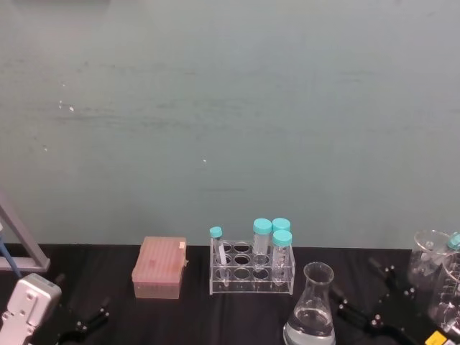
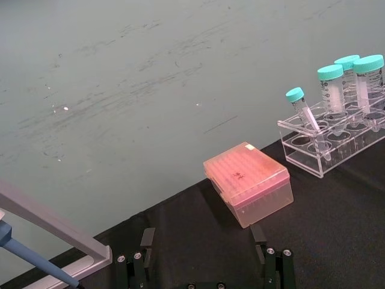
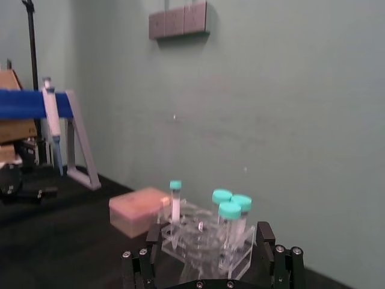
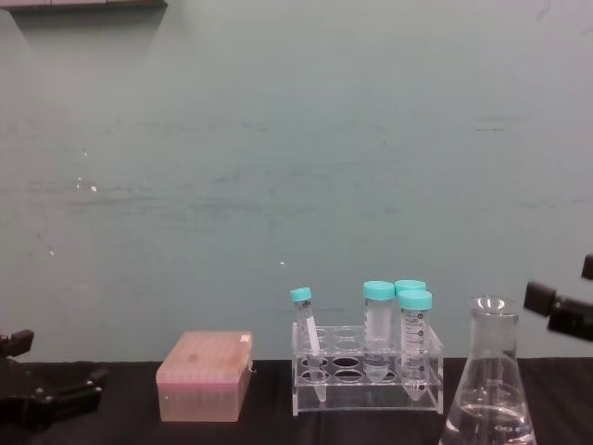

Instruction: Pick up the beaker with the right gripper, shake it three times, and then put it down.

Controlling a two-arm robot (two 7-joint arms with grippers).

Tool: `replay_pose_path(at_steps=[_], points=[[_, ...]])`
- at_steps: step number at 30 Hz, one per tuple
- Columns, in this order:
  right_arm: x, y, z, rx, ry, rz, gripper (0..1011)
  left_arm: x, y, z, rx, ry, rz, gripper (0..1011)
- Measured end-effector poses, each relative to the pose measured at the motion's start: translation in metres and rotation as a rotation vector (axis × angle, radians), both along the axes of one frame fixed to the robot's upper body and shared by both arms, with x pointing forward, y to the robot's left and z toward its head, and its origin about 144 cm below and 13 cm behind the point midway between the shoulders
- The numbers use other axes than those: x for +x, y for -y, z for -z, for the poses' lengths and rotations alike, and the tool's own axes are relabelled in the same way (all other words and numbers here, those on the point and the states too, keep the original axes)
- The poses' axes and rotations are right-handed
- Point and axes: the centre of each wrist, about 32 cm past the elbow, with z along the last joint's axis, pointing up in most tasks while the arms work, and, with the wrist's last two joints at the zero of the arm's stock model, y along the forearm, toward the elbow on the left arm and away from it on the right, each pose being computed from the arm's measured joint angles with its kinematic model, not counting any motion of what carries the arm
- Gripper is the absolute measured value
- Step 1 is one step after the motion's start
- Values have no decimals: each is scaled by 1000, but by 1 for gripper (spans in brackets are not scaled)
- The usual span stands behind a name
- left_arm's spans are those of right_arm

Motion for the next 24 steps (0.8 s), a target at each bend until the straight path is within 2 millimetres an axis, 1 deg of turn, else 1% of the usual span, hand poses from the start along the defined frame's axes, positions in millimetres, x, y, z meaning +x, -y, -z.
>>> replay_pose_path(at_steps=[8, 17, 24], points=[[6, -7, 7, -18, -77, 5, 1003, 0, 0, 0, 0, 0, 0, 1000], [27, -20, 11, -40, -86, 6, 1003, 0, 0, 0, 0, 0, 0, 1000], [34, -28, 13, -49, -108, 10, 1003, 0, 0, 0, 0, 0, 0, 1000]])
